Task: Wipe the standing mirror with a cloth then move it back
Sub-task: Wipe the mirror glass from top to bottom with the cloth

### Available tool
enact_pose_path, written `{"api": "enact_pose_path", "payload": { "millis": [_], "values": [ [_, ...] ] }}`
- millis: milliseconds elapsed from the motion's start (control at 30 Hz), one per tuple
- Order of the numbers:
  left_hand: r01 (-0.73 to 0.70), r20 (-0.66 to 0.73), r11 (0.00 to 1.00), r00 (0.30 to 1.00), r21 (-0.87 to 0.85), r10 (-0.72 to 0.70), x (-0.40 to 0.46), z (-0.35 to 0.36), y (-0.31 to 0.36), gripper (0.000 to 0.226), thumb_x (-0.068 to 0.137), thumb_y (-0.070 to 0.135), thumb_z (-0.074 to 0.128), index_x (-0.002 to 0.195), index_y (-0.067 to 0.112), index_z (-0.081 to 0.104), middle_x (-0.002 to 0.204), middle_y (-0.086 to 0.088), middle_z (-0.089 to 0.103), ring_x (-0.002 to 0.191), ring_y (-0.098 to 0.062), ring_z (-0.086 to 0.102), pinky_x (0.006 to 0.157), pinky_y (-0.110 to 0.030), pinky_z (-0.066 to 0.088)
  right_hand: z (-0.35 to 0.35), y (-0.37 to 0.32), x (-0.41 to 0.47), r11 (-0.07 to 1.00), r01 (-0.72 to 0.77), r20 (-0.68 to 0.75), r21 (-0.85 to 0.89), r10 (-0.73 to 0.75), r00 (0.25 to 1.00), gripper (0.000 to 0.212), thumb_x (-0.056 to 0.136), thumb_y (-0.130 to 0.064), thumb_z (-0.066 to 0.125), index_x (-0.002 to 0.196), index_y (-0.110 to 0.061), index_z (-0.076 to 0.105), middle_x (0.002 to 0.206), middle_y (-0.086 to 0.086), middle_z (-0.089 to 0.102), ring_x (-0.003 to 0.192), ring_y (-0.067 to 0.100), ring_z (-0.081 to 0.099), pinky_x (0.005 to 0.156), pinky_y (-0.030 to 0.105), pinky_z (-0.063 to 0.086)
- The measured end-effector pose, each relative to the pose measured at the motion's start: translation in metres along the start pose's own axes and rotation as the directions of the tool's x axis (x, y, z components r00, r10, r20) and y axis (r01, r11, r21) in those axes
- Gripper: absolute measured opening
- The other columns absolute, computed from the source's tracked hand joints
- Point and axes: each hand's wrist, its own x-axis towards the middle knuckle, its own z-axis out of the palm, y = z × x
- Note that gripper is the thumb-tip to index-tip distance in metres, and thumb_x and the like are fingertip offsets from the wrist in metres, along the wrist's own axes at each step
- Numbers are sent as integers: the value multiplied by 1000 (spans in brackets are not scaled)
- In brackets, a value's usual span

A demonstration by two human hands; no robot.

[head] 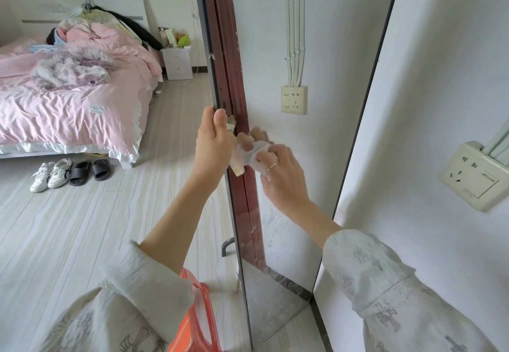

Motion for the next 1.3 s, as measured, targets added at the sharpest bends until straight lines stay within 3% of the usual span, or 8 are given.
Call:
{"api": "enact_pose_path", "payload": {
  "millis": [133,300,467,633,733,900,1067,1300],
  "values": [
    [10,-4,1000,1000,3,-10,0,0,0,31,101,22,26,70,25,31,65,10,29,50,5,33,53,-6,31,22,3,-47,999,17,180,34,-22,984,21,72,6,59,89,-7,59,87,11,62,75,29,58,63,36,52],
    [12,-22,1000,1000,28,-12,-2,1,2,31,101,22,26,71,24,31,65,11,30,52,4,35,55,-11,31,12,17,-75,990,119,466,73,-139,874,22,59,3,75,77,-6,68,77,13,62,57,30,61,44,33,53],
    [7,-31,999,999,41,-6,-5,5,4,25,101,24,26,82,12,37,65,11,32,53,4,37,60,-20,31,-17,26,-32,995,97,205,-6,-93,974,15,62,-7,67,72,-18,63,74,6,60,58,24,60,40,18,40],
    [26,-30,999,999,31,-25,-5,6,3,27,101,25,25,86,9,40,68,9,35,61,-2,36,71,-27,35,-24,53,15,991,-92,-71,-95,85,994,25,65,10,57,89,3,59,90,20,58,77,35,57,51,26,41],
    [19,-26,999,1000,31,-18,-4,6,1,26,102,25,24,87,9,37,67,10,33,58,2,37,67,-24,33,-8,49,0,993,-94,-86,-75,87,992,27,66,14,56,89,1,56,92,22,57,77,36,55,58,32,47],
    [7,-53,999,999,36,-5,-2,6,-2,28,101,25,25,76,21,34,65,12,32,54,5,37,62,-22,31,19,49,-65,990,-89,267,-112,116,957,31,60,17,68,85,0,65,88,16,61,76,33,59,57,33,52],
    [-11,-49,999,999,36,13,-1,5,-4,30,101,24,25,72,26,31,65,12,31,55,3,35,62,-20,31,17,69,-71,972,-75,650,-221,204,732,25,83,-9,50,105,-5,61,108,9,52,99,28,53,64,30,37],
    [-26,-58,999,998,45,29,-2,8,-5,25,102,24,25,82,14,36,65,12,32,54,6,38,57,-10,32,-23,86,-7,930,-334,70,-153,348,935,34,75,2,53,109,0,56,107,17,51,96,36,52,62,29,41]
  ]
}}
